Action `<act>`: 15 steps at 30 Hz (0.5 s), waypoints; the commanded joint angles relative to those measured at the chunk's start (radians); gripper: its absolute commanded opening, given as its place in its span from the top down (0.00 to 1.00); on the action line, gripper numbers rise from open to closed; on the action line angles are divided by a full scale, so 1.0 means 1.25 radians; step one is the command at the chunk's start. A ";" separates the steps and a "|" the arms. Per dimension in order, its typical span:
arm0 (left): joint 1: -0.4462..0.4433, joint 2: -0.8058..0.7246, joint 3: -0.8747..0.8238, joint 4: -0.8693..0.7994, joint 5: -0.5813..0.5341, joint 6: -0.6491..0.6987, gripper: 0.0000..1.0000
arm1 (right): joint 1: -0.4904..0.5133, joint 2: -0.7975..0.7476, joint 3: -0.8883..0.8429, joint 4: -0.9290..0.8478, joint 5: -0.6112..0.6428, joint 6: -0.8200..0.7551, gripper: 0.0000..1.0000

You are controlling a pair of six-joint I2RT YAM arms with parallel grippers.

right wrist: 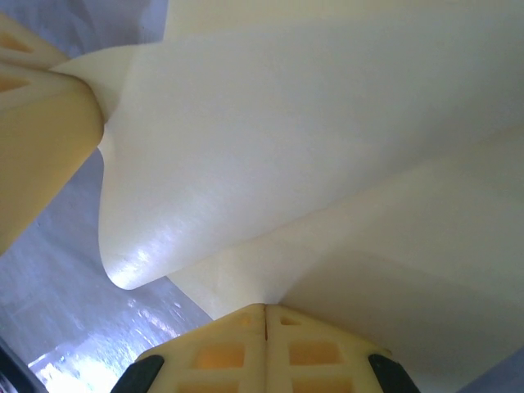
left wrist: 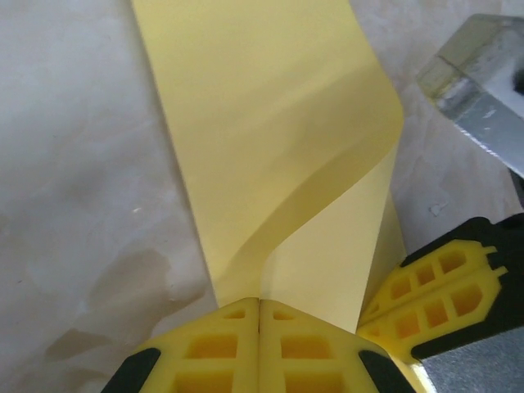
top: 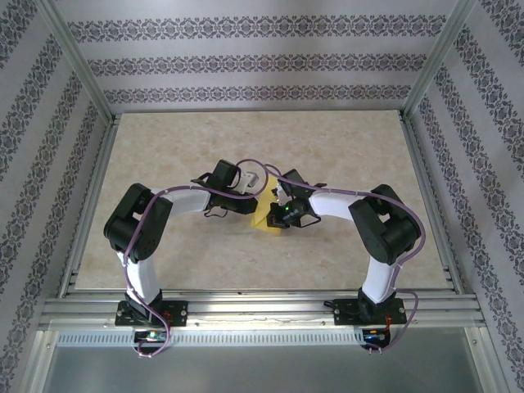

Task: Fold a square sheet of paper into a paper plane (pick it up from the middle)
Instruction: Fold the triangle a second time at the center of the table.

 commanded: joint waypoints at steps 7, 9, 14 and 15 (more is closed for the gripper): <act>-0.033 0.037 0.061 -0.051 0.011 0.044 0.99 | -0.032 0.010 -0.009 -0.109 -0.047 -0.127 0.99; -0.035 0.045 0.067 -0.054 0.001 0.044 0.99 | -0.032 0.014 -0.005 -0.121 -0.045 -0.136 0.99; -0.036 0.054 0.070 -0.048 -0.008 0.042 0.99 | -0.039 0.014 -0.006 -0.143 -0.038 -0.156 0.99; -0.036 0.059 0.075 -0.048 -0.005 0.043 0.99 | -0.040 0.016 -0.004 -0.148 -0.041 -0.163 0.99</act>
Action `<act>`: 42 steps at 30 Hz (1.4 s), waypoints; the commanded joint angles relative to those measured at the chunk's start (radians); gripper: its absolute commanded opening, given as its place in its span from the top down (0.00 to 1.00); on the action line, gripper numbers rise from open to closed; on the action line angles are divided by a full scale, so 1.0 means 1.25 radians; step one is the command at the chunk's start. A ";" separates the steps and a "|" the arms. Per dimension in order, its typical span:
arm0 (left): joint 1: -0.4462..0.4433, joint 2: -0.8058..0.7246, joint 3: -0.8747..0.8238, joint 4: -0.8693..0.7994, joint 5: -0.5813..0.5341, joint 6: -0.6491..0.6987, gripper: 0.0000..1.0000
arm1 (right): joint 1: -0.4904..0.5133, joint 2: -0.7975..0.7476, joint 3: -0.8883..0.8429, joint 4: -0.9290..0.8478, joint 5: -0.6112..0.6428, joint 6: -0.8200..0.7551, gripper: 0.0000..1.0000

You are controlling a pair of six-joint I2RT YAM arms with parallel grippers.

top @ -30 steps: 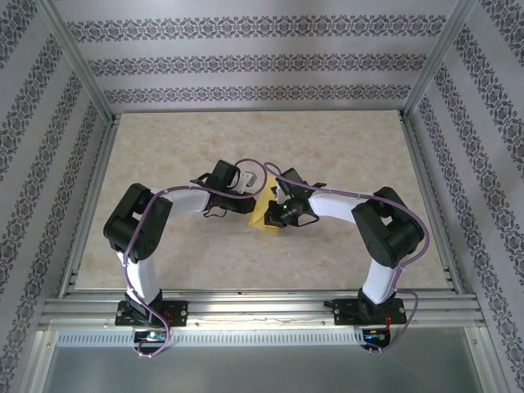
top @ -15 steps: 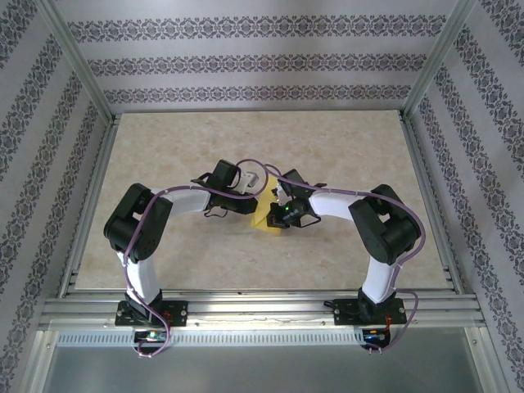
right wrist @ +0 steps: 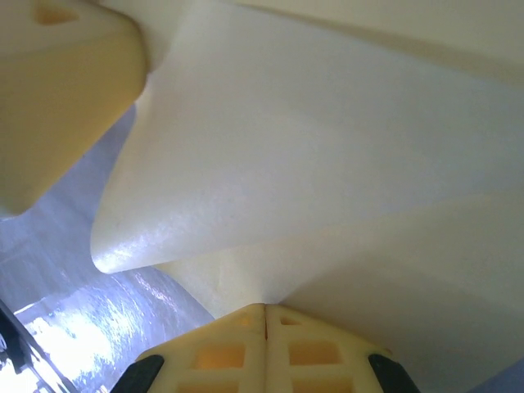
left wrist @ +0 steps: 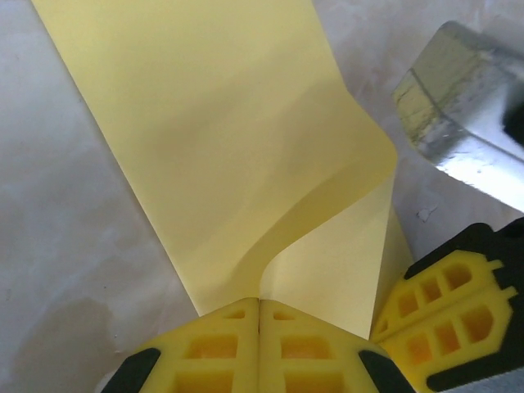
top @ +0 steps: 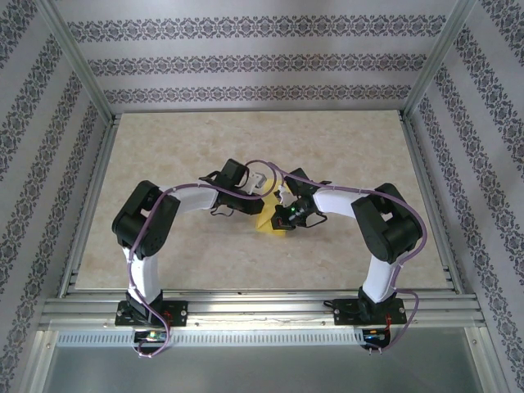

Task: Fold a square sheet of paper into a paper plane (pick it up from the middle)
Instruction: Fold the triangle a second time at the center of the table.

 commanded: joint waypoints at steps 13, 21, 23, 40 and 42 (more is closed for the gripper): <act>-0.008 0.040 0.048 -0.037 0.002 0.031 0.99 | -0.018 0.024 0.005 -0.095 0.017 -0.050 0.99; -0.012 0.045 0.045 -0.030 0.011 0.023 0.99 | -0.021 0.016 0.005 -0.082 0.021 -0.025 0.97; -0.012 0.046 0.043 -0.030 0.011 0.025 0.99 | -0.021 0.016 0.004 -0.078 0.017 -0.018 0.97; -0.013 0.076 0.026 -0.009 0.013 0.009 0.99 | -0.042 -0.033 -0.037 0.044 -0.037 0.092 0.86; -0.014 0.080 0.027 -0.011 0.014 0.009 0.98 | -0.050 -0.065 -0.059 0.098 -0.051 0.138 0.85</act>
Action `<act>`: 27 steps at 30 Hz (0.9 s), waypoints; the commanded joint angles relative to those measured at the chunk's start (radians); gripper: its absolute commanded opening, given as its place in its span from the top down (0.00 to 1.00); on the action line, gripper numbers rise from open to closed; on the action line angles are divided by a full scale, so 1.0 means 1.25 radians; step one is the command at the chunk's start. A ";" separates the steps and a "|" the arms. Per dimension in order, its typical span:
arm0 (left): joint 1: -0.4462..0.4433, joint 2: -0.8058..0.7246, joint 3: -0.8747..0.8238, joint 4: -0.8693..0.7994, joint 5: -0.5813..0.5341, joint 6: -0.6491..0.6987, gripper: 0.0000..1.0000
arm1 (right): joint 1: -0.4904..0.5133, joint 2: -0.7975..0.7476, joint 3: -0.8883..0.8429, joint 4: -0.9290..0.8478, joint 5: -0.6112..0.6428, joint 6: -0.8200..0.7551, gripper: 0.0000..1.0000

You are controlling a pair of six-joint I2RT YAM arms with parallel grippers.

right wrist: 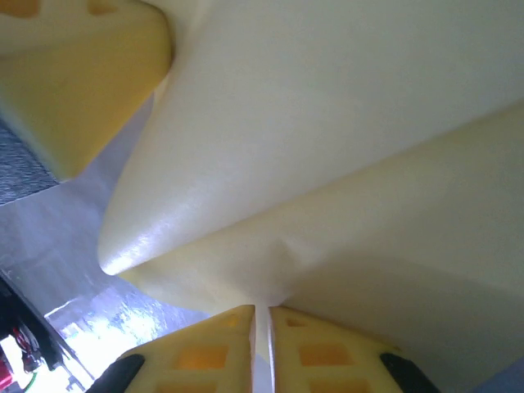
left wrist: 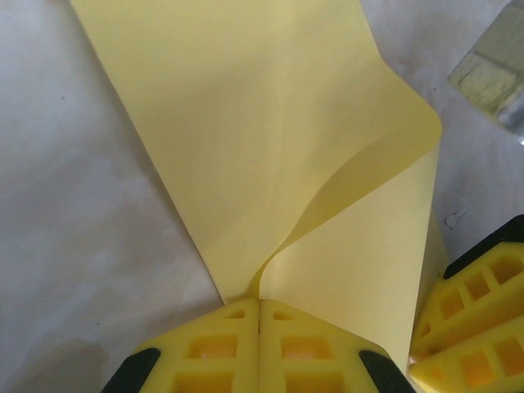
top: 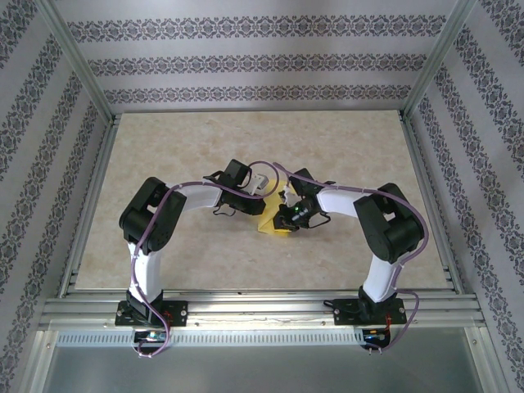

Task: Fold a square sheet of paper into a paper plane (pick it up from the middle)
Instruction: Fold the triangle a second time at the center of the table.

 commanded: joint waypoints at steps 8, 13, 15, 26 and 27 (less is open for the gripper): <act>-0.015 0.038 0.001 -0.004 0.005 -0.006 0.98 | -0.033 -0.115 -0.126 0.327 -0.015 0.309 0.90; -0.015 0.043 -0.007 0.001 0.004 -0.010 0.98 | -0.007 -0.069 -0.094 0.377 0.025 0.394 1.00; -0.015 0.043 -0.009 0.003 0.003 -0.010 0.98 | -0.009 -0.071 -0.105 0.398 0.076 0.422 1.00; -0.015 0.045 -0.010 -0.008 0.002 -0.002 0.99 | -0.024 -0.037 -0.066 0.348 0.081 0.416 1.00; -0.015 0.045 -0.010 -0.007 0.003 -0.004 0.99 | -0.023 -0.032 -0.066 0.346 0.080 0.414 1.00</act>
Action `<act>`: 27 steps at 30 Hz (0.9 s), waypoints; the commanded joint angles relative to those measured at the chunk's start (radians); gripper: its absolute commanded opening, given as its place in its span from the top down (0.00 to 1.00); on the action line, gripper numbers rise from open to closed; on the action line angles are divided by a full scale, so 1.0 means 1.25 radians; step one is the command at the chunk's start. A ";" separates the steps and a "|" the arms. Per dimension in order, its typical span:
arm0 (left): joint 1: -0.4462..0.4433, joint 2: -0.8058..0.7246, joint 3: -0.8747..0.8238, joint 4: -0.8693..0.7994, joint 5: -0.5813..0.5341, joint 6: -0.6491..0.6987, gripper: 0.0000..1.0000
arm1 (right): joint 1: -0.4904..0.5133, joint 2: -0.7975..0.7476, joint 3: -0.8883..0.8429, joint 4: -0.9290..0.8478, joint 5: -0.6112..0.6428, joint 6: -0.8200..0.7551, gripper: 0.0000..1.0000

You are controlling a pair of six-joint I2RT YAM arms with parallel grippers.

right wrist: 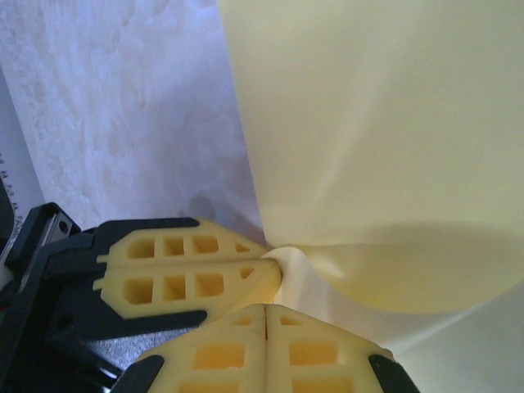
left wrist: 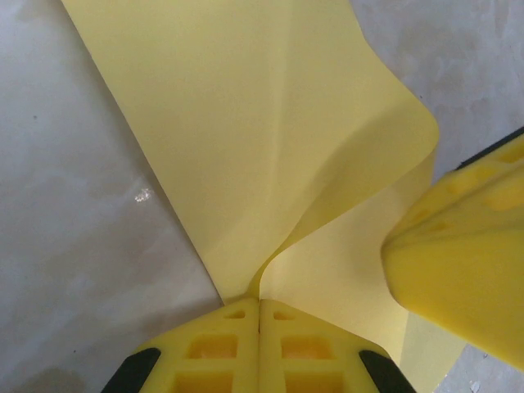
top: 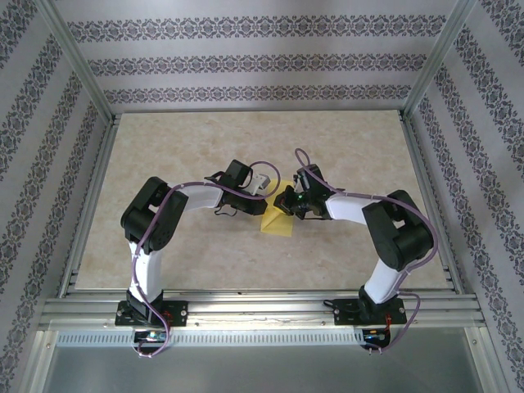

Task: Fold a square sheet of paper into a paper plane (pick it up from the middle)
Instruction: Fold the triangle a second time at the center of the table.

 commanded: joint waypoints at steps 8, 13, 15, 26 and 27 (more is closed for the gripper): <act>-0.011 0.036 -0.009 -0.051 -0.010 0.008 0.98 | -0.020 0.052 -0.052 0.024 0.013 0.016 1.00; -0.011 0.044 -0.004 -0.065 -0.010 0.015 0.98 | -0.021 0.066 -0.085 0.072 0.008 0.055 1.00; -0.011 0.045 -0.002 -0.069 -0.011 0.014 0.98 | -0.022 0.059 -0.085 0.086 -0.002 0.059 1.00; -0.011 0.045 0.000 -0.079 -0.013 0.015 0.99 | -0.089 -0.020 -0.080 0.038 -0.009 0.025 1.00; -0.011 0.044 0.000 -0.079 -0.014 0.015 0.99 | -0.092 -0.014 -0.089 0.047 -0.013 0.026 1.00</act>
